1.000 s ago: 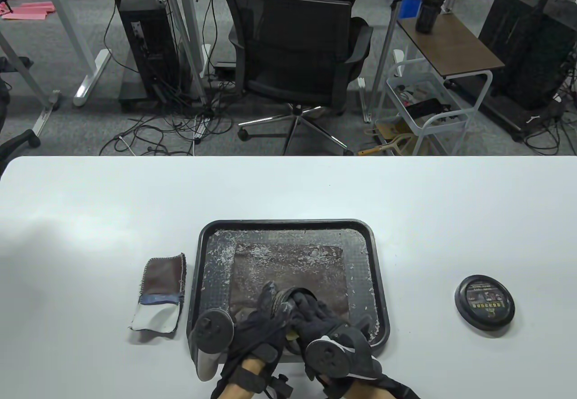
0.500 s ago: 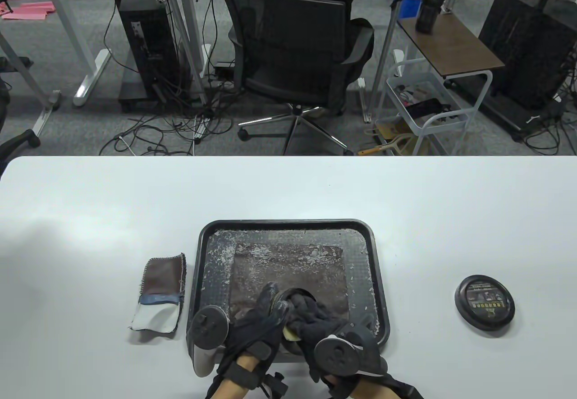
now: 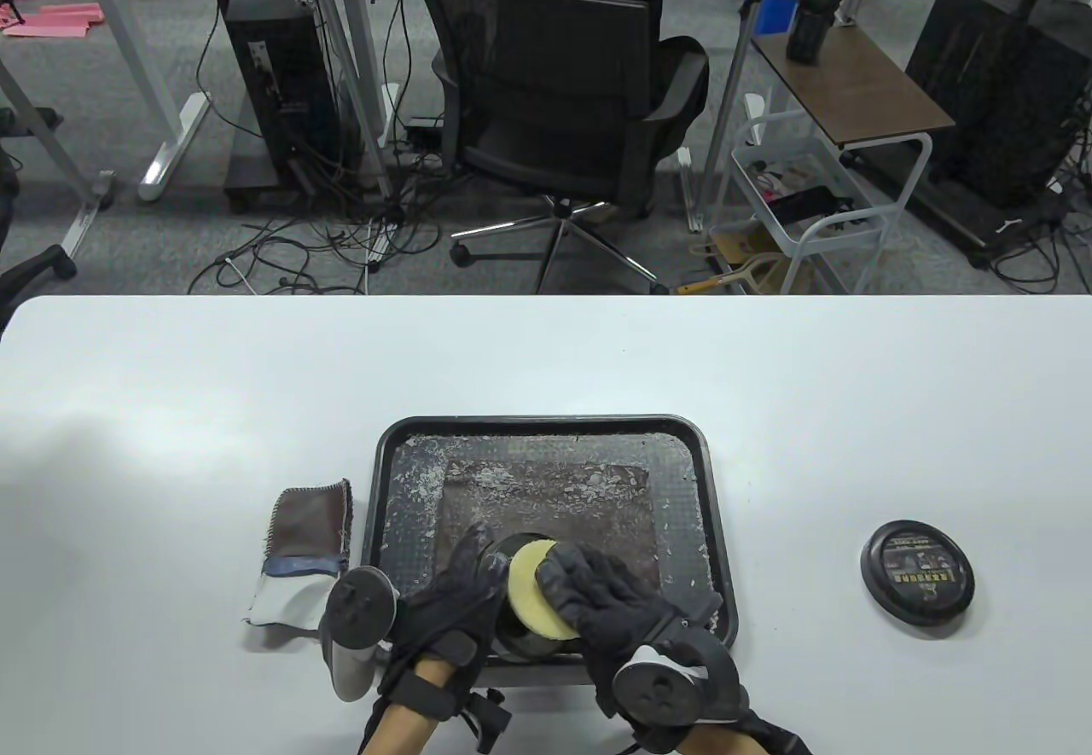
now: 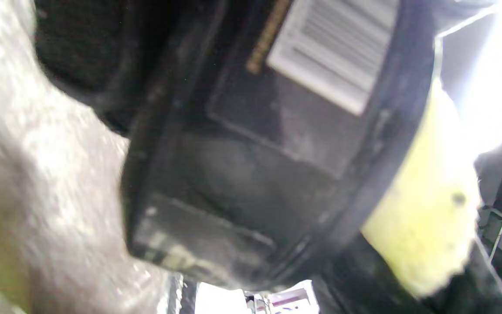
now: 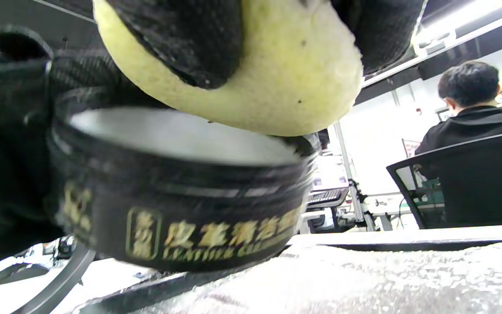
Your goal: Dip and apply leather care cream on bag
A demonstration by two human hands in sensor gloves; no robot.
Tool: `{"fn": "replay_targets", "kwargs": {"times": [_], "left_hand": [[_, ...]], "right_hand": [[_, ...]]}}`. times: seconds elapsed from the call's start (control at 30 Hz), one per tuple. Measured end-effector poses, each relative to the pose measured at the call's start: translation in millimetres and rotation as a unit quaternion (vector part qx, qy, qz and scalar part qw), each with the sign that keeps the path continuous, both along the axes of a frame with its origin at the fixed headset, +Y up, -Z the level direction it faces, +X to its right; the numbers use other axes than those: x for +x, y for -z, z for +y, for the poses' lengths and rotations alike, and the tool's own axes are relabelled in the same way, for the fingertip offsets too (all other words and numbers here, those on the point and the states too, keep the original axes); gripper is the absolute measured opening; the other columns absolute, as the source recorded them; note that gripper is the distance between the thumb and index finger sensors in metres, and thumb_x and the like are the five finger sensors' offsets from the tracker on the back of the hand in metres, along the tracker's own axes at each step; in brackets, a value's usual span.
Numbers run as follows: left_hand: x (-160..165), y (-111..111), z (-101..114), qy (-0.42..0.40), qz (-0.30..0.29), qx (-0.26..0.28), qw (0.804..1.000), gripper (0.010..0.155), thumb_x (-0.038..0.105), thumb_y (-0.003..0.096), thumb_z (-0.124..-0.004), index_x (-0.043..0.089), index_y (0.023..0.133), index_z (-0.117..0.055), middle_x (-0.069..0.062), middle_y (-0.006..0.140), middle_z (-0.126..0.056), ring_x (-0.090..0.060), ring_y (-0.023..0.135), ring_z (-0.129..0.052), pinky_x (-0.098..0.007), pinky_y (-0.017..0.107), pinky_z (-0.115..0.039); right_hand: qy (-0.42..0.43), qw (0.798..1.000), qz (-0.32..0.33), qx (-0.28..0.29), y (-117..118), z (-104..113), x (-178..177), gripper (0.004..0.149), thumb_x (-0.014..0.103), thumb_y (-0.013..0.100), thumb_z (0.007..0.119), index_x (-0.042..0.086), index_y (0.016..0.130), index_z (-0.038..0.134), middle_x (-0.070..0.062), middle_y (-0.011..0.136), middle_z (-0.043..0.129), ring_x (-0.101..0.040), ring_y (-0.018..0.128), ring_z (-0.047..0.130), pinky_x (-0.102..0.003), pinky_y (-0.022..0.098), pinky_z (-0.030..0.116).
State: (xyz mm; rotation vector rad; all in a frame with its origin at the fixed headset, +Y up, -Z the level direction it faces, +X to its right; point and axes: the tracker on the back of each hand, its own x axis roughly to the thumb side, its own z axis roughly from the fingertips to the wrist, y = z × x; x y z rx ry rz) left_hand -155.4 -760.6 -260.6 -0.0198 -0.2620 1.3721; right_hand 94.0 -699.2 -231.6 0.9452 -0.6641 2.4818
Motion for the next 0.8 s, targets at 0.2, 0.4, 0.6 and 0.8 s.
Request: {"fn": "replay_targets", "kwargs": {"times": [0.2, 0.4, 0.6, 0.8], "left_hand": [[-39, 0, 8, 0.041, 0.058, 0.009, 0.997, 0.084, 0.060, 0.0583, -0.064, -0.005, 0.108, -0.045, -0.032, 0.071, -0.080, -0.041, 0.035, -0.101, -0.038, 0.019, -0.089], [-92, -6, 20, 0.100, 0.145, 0.015, 0.984, 0.085, 0.061, 0.0576, -0.056, -0.005, 0.108, -0.044, -0.029, 0.067, -0.084, -0.033, 0.025, -0.101, -0.032, 0.011, -0.086], [-153, -20, 25, 0.138, 0.257, -0.007, 0.956, 0.079, 0.056, 0.0573, -0.053, -0.007, 0.106, -0.050, -0.027, 0.059, -0.091, -0.027, 0.015, -0.101, -0.028, 0.004, -0.085], [-206, -37, 20, 0.160, 0.358, -0.060, 0.918, 0.075, 0.051, 0.0578, -0.055, -0.008, 0.103, -0.057, -0.021, 0.051, -0.096, -0.021, 0.009, -0.101, -0.025, 0.000, -0.084]], "right_hand": [[0.015, 0.999, -0.027, -0.014, 7, -1, 15, 0.053, 0.022, 0.040, 0.087, 0.015, 0.092, 0.080, -0.017, 0.092, 0.087, -0.040, 0.078, 0.090, -0.051, 0.053, 0.078], [0.020, 0.998, -0.048, -0.030, 15, -4, 30, 0.054, 0.022, 0.040, 0.088, 0.014, 0.092, 0.080, -0.018, 0.092, 0.087, -0.041, 0.077, 0.090, -0.051, 0.053, 0.078], [0.020, 0.997, -0.058, -0.042, 19, -7, 37, 0.054, 0.022, 0.040, 0.088, 0.013, 0.093, 0.079, -0.019, 0.092, 0.088, -0.041, 0.077, 0.090, -0.051, 0.053, 0.079], [0.009, 0.997, -0.057, -0.051, 21, -10, 36, 0.054, 0.023, 0.040, 0.088, 0.013, 0.093, 0.079, -0.019, 0.092, 0.088, -0.041, 0.077, 0.091, -0.051, 0.052, 0.079]]}}
